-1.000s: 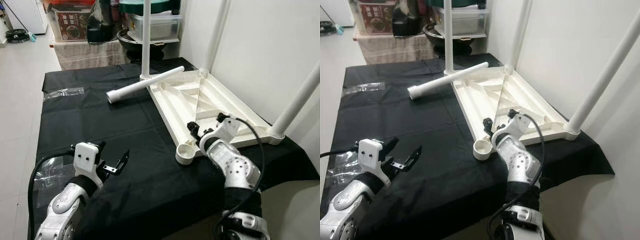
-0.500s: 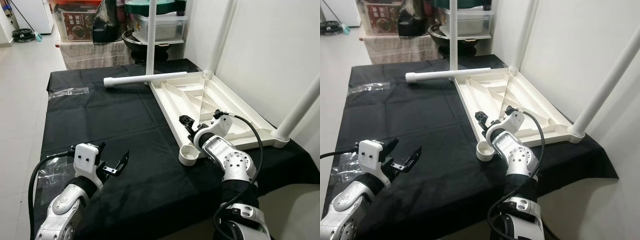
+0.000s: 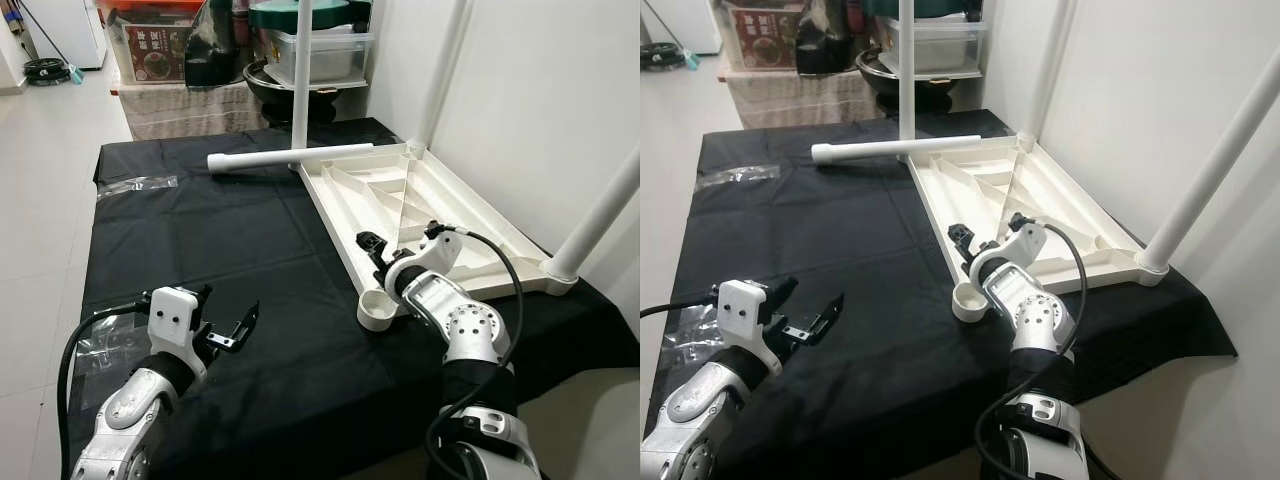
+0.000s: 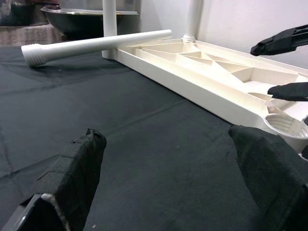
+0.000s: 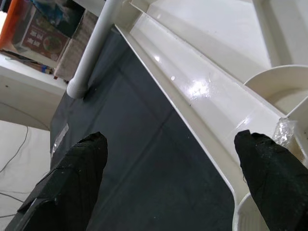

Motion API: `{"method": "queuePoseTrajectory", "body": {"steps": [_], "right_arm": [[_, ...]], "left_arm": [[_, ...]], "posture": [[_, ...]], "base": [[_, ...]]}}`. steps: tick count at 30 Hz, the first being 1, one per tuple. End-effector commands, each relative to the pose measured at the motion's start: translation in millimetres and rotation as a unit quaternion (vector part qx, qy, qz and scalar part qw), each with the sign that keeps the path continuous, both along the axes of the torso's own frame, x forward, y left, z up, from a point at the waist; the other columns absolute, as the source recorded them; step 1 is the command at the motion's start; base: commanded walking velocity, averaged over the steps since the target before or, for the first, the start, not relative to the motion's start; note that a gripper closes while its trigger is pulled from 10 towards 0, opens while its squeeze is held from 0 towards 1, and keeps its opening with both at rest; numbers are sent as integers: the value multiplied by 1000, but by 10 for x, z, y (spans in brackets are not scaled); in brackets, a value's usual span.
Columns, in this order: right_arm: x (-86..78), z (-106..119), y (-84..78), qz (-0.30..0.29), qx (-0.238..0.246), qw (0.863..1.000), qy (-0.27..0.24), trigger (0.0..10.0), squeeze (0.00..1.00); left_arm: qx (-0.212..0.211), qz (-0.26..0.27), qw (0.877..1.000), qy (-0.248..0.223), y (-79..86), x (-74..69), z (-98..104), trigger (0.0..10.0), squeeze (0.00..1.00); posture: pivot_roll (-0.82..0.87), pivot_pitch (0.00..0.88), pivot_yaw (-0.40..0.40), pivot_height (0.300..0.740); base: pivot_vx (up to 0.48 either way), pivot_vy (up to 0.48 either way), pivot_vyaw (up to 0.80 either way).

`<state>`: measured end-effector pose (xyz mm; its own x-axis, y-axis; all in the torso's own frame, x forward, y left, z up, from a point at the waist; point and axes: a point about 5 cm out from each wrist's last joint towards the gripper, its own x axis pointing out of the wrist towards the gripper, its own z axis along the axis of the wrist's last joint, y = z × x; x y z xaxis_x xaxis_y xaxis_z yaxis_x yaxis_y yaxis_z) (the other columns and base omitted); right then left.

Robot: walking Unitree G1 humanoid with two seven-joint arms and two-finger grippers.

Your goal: Building children table

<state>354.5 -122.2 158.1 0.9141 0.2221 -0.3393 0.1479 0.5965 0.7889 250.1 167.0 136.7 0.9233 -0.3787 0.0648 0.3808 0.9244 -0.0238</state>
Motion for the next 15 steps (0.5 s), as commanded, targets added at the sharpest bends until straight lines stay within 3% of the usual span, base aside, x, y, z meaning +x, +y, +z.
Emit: {"method": "queuePoseTrajectory", "body": {"steps": [1,15], "right_arm": [[-35,9,427,35,60,998,7,10000,0],[-39,5,446,30,79,996,7,10000,0]], "left_arm": [[9,0,1000,4,-5,1,-7,10000,0],[9,0,1000,0,-12,20,10,10000,0]], "posture": [[82,0,-89,740],[82,0,-86,740]], "base": [[0,0,0],[0,0,0]]}}
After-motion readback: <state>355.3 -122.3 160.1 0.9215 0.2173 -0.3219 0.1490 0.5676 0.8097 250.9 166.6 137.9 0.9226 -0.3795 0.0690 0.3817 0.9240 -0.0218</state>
